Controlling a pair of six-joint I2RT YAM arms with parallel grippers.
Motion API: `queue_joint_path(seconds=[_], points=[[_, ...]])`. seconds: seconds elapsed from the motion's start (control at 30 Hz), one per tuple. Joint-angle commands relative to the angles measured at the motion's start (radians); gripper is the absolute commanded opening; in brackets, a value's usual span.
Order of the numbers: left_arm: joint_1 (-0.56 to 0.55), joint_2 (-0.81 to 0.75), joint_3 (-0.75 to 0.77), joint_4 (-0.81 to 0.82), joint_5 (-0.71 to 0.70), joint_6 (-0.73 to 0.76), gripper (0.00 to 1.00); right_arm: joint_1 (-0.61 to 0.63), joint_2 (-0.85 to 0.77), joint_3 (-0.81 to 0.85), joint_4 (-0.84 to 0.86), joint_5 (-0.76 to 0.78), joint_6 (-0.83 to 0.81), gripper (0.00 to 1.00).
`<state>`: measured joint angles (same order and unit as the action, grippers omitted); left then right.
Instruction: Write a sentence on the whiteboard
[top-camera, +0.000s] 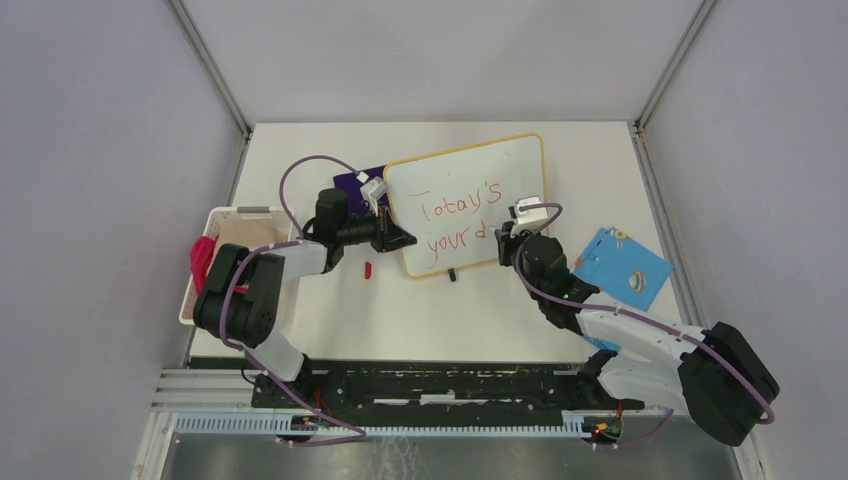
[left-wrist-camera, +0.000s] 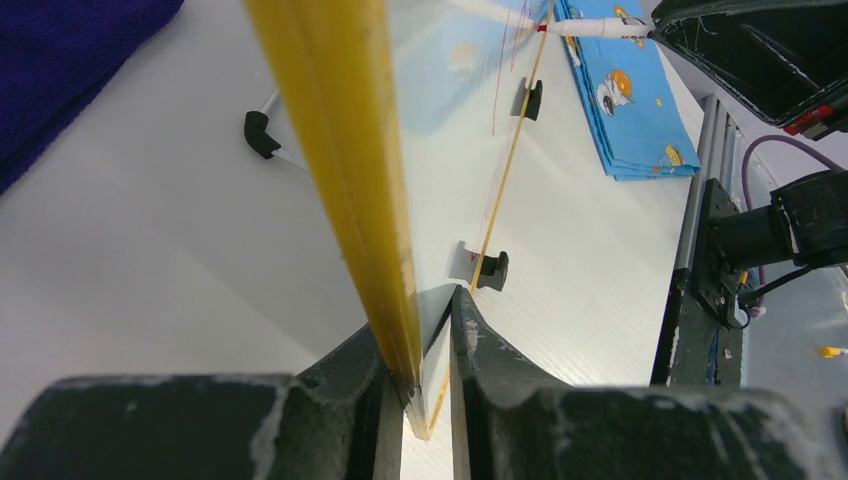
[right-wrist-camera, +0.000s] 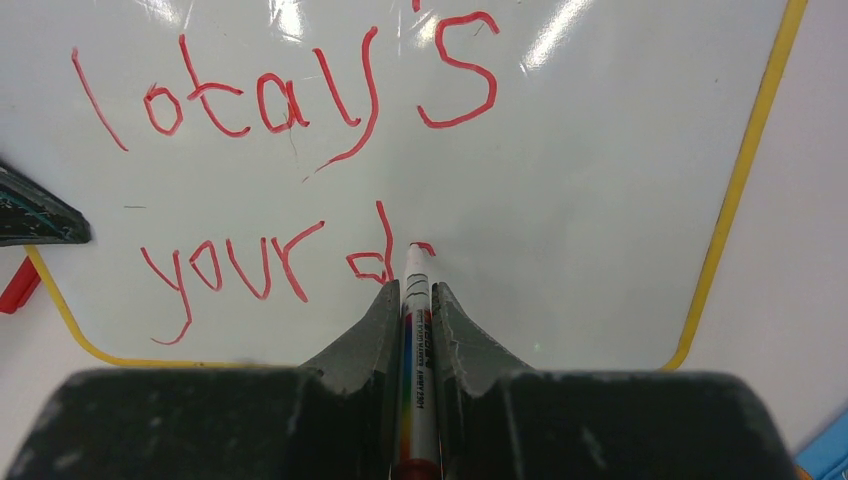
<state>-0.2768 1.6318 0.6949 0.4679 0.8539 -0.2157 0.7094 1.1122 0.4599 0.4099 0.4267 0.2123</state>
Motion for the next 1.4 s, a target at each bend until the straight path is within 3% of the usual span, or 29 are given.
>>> queue_joint_path(seconds=[0.0,0.6,1.37], points=[[-0.024,0.06,-0.017,-0.147,-0.171,0.128,0.02,-0.006,0.009,0.025,0.058,-0.04,0.004,0.0],[-0.024,0.06,-0.017,-0.15,-0.171,0.128,0.02,-0.006,-0.038,-0.058,0.026,-0.021,0.009,0.0],[-0.025,0.061,-0.017,-0.15,-0.171,0.129,0.02,-0.012,-0.021,0.035,0.021,0.02,-0.021,0.0]])
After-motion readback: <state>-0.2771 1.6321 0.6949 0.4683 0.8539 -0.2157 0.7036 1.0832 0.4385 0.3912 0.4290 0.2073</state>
